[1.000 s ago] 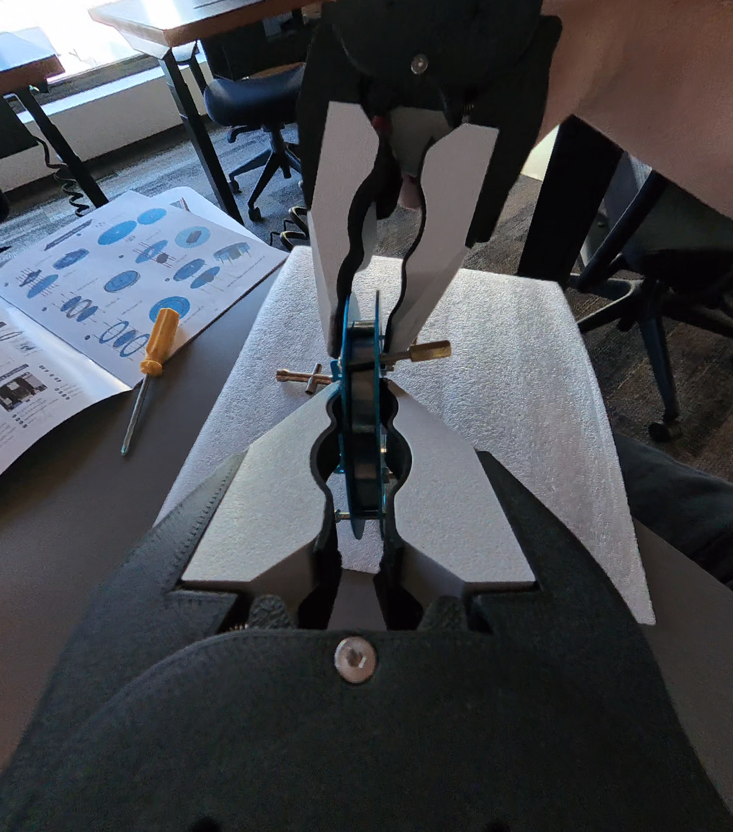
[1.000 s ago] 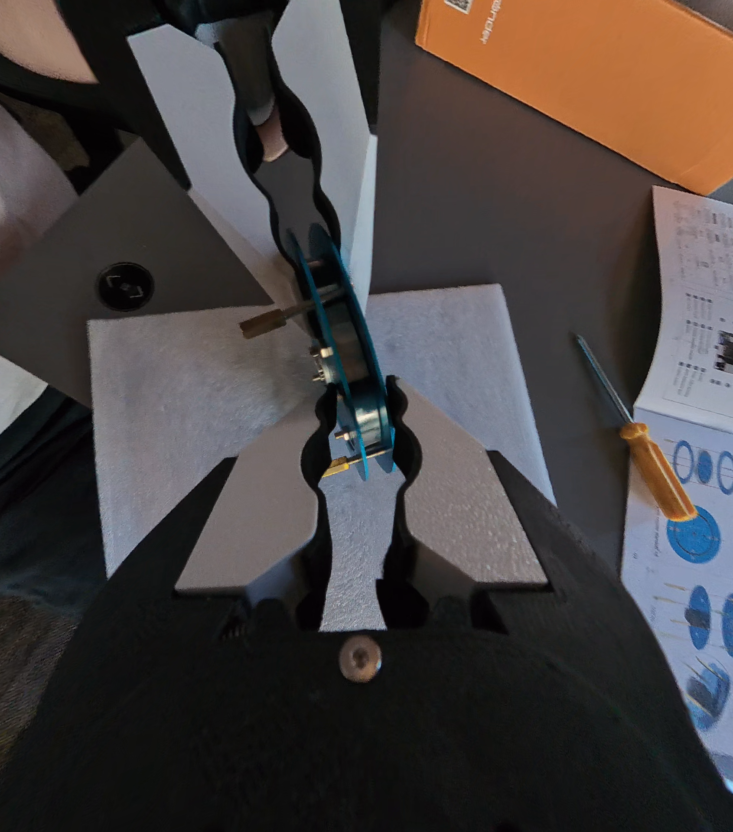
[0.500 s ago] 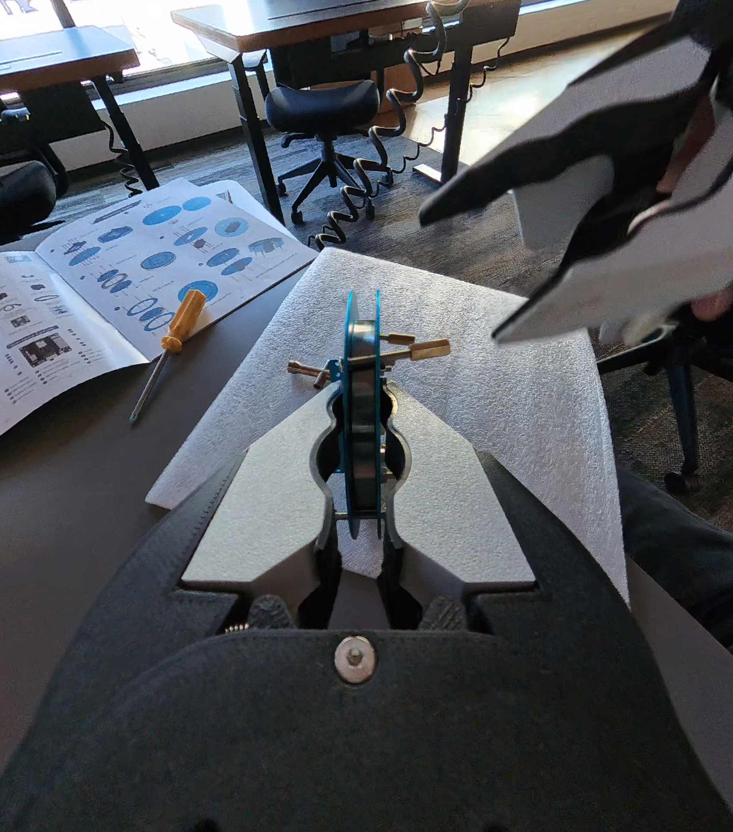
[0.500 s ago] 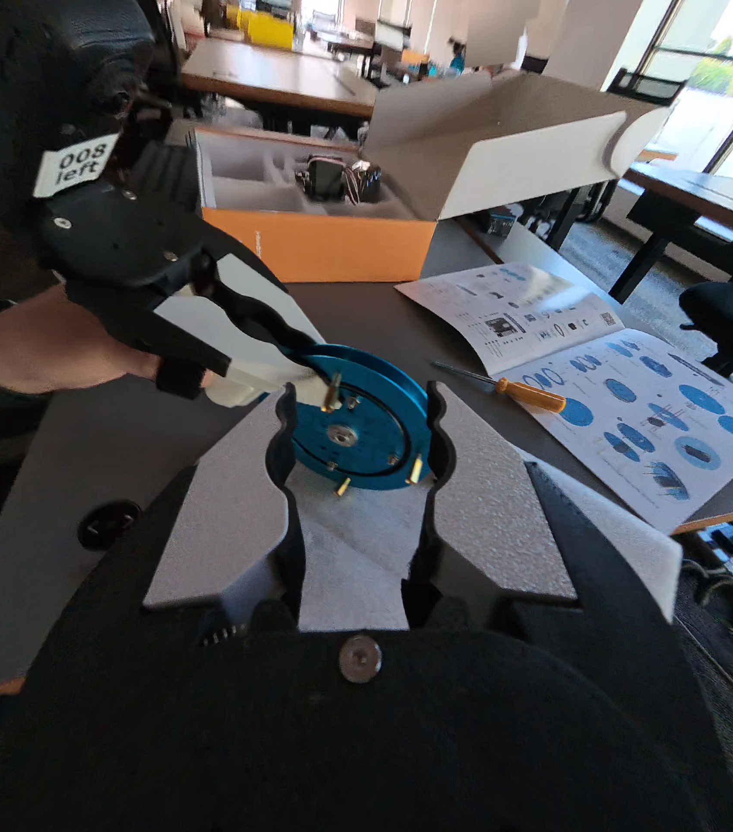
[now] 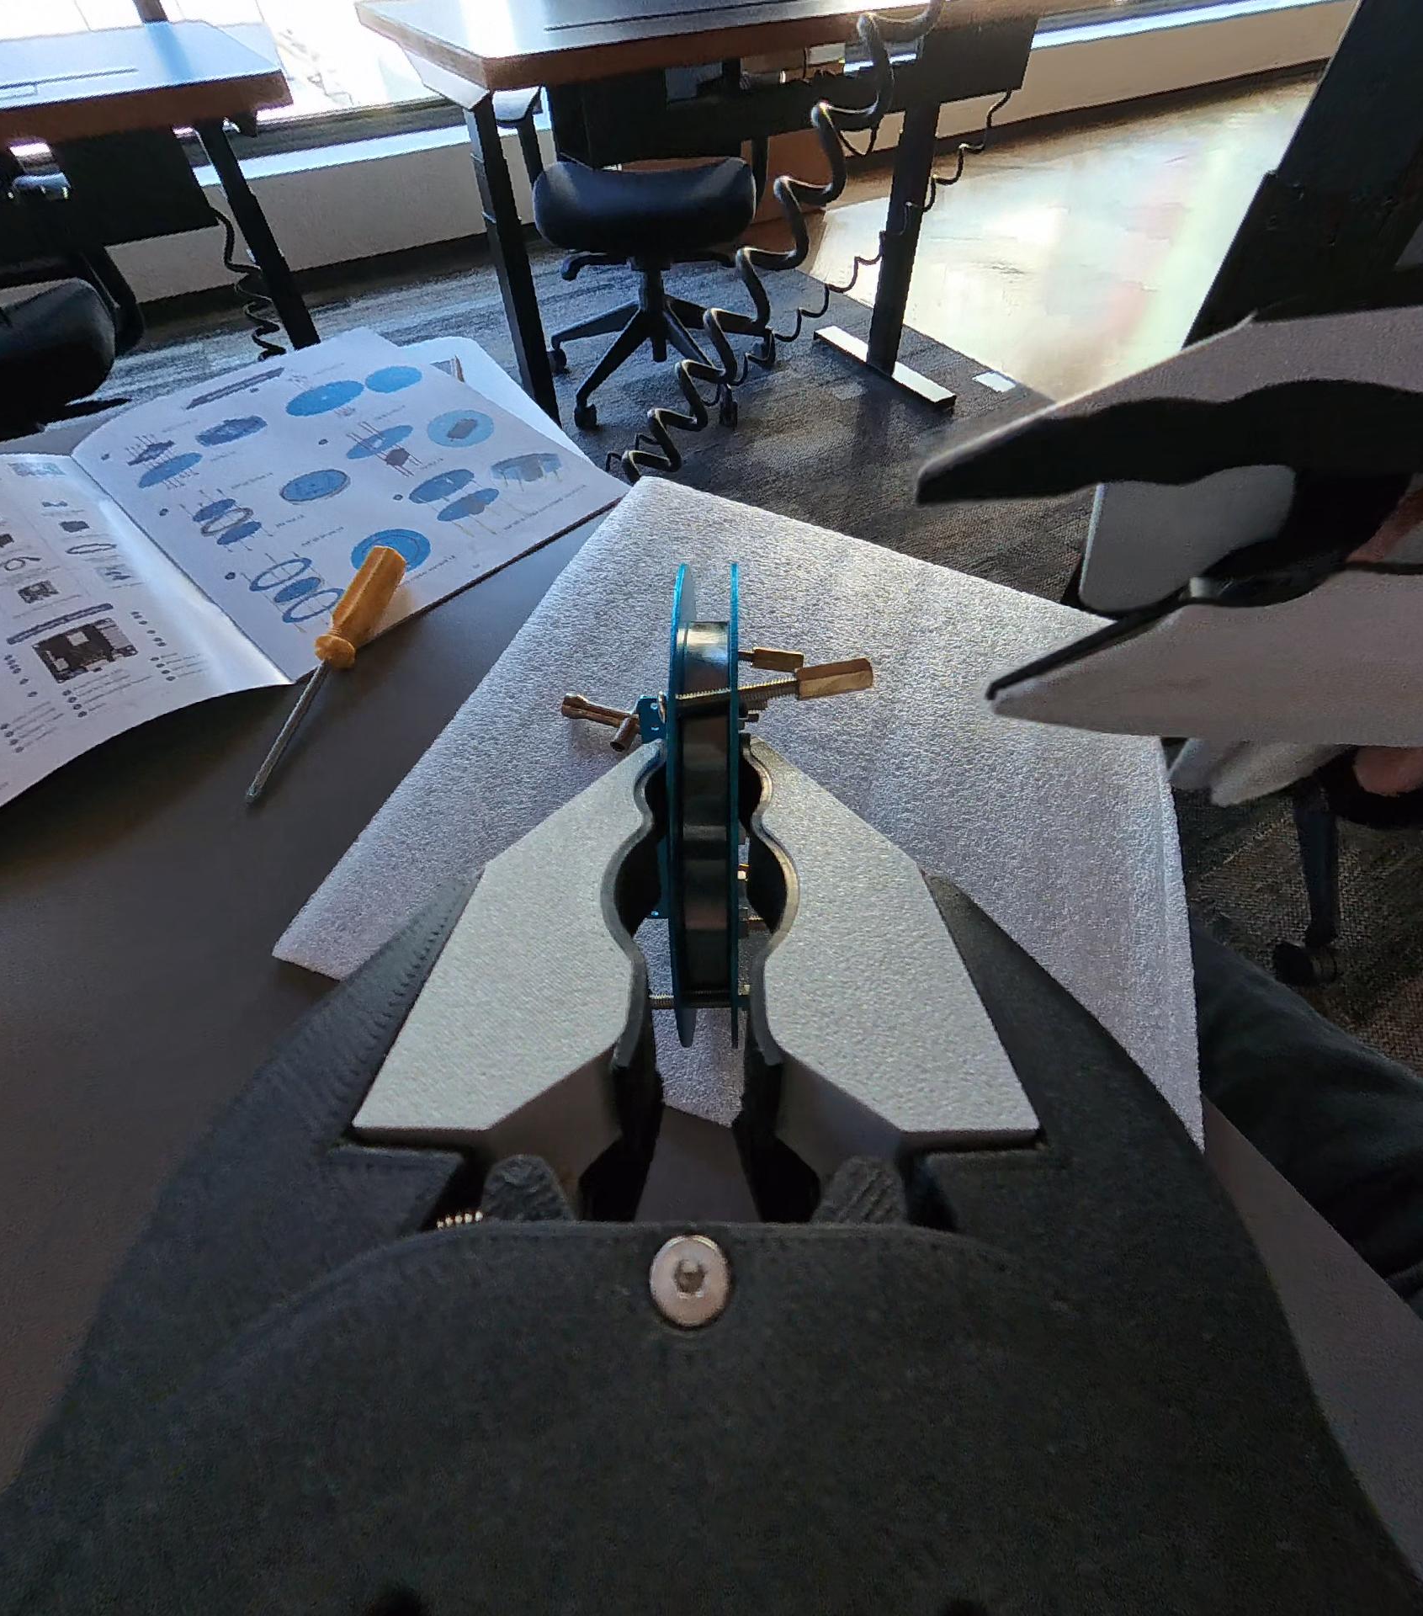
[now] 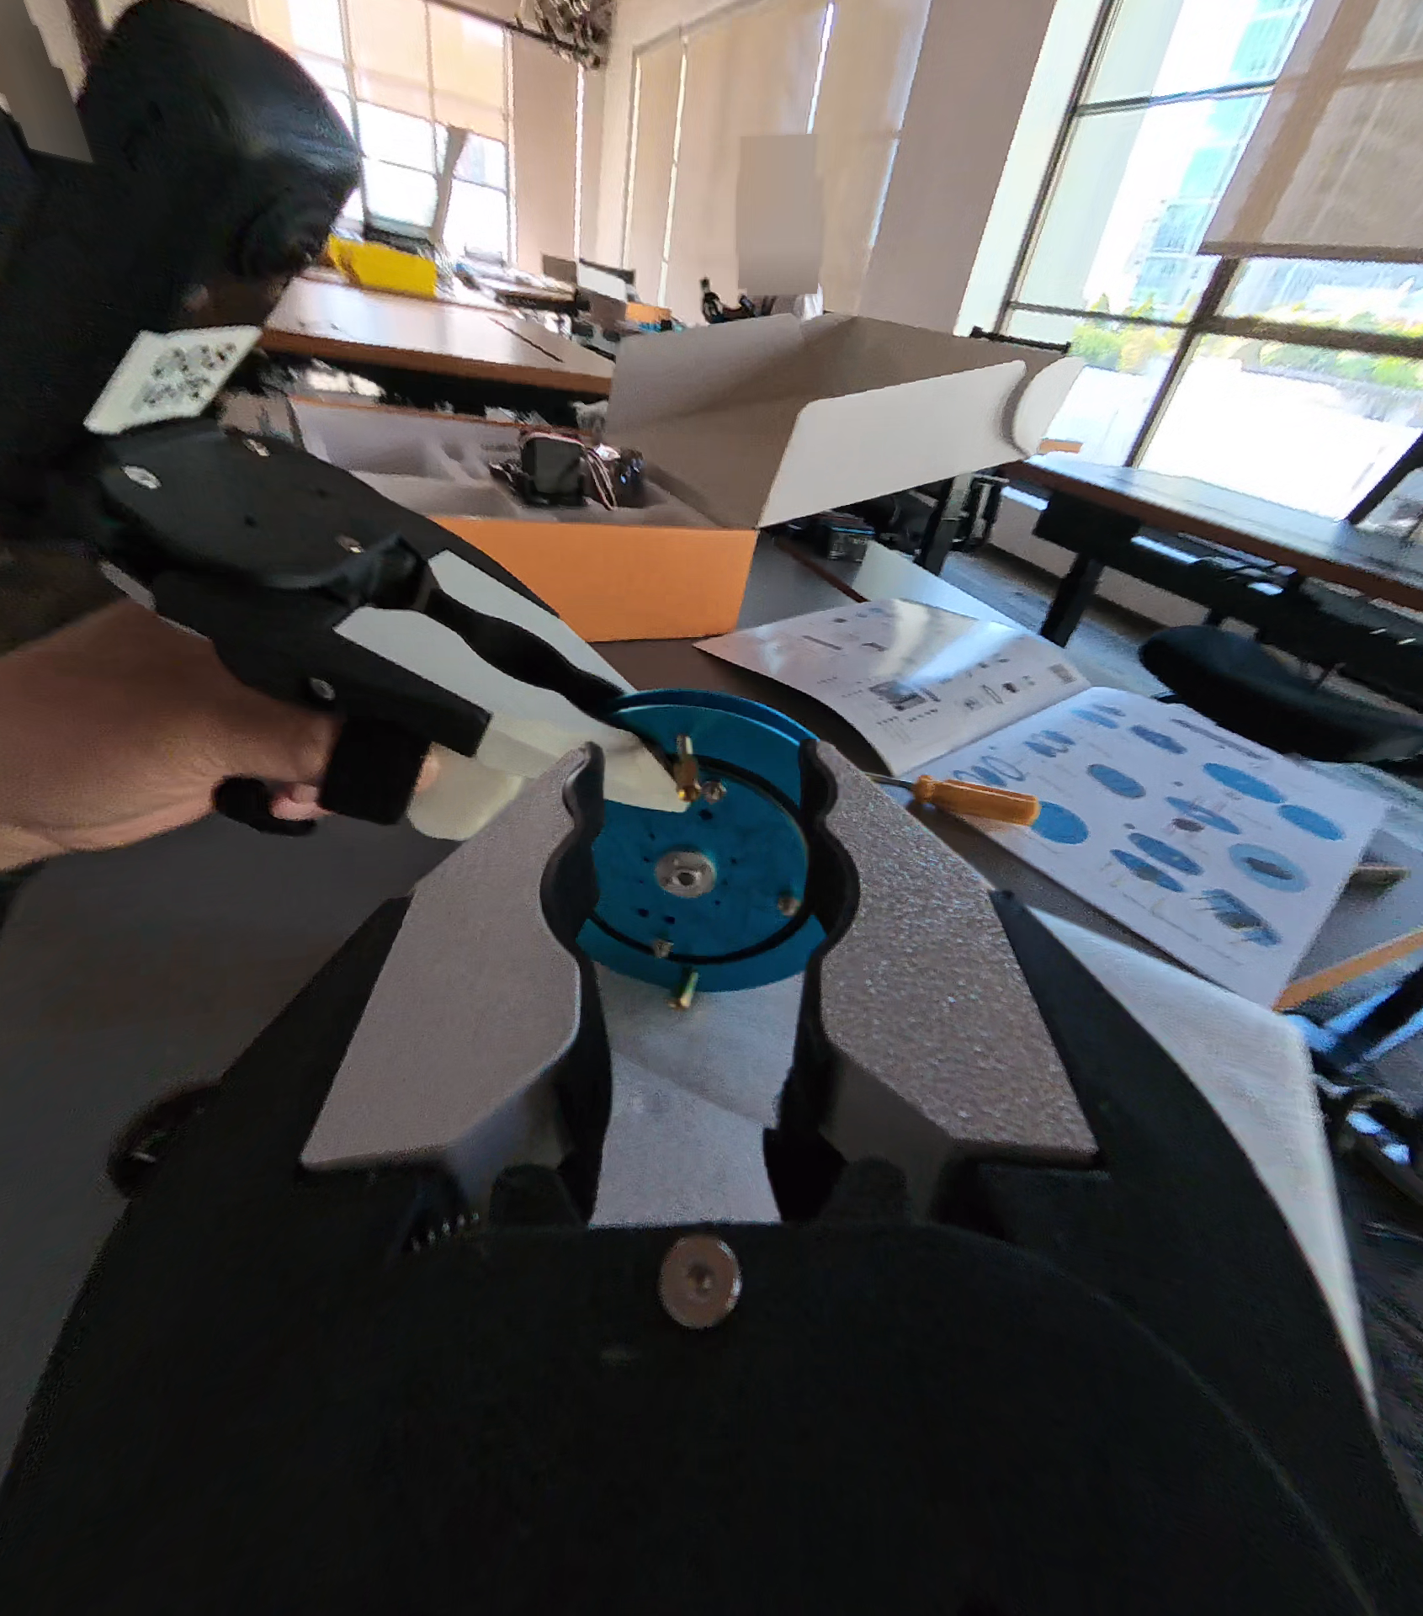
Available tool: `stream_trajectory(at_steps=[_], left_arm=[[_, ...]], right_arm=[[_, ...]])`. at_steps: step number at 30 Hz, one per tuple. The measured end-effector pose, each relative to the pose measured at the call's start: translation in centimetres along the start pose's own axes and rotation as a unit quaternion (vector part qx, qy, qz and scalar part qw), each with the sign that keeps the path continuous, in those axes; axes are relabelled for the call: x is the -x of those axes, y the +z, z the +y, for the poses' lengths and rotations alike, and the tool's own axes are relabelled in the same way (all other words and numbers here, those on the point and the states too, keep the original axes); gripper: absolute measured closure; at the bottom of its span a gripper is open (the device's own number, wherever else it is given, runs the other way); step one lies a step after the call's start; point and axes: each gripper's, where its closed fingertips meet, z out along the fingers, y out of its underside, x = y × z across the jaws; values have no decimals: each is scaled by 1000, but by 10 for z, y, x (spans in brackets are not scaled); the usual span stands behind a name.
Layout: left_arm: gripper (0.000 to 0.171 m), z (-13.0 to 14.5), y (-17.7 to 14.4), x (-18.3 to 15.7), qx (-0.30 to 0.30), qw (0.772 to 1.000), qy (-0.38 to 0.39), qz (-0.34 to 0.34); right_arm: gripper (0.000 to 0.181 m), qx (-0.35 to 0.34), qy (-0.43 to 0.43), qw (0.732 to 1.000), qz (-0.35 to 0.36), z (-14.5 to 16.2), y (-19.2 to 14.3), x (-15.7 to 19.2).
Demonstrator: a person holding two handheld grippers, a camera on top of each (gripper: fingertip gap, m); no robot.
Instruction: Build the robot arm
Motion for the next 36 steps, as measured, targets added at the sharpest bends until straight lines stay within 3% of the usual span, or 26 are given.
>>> stream_trajectory(at_steps=[4,9,14,20,26,31,36], left_arm=[[160,0,0,3,-2,1000,-11,-1],[160,0,1,4,5,1000,-9,-9],[160,-2,5,-4,32,998,44,-27],[160,-3,12,-19,56,991,95,-70],[159,-2,13,-28,56,987,123,-91],[159,-1,12,-31,49,988,123,-82],[160,-1,7,-20,32,995,71,-58]], right_arm=[[138,7,62,998,-20,6,5,3],[139,-20,57,998,7,-4,1,-1],[139,-16,45,998,33,14,-3,-7],[132,-33,103,994,-20,27,-12,-2],[130,26,81,996,-12,52,-24,-6],[131,30,79,996,-1,57,-26,-3],[135,26,59,998,5,44,-16,-2]])
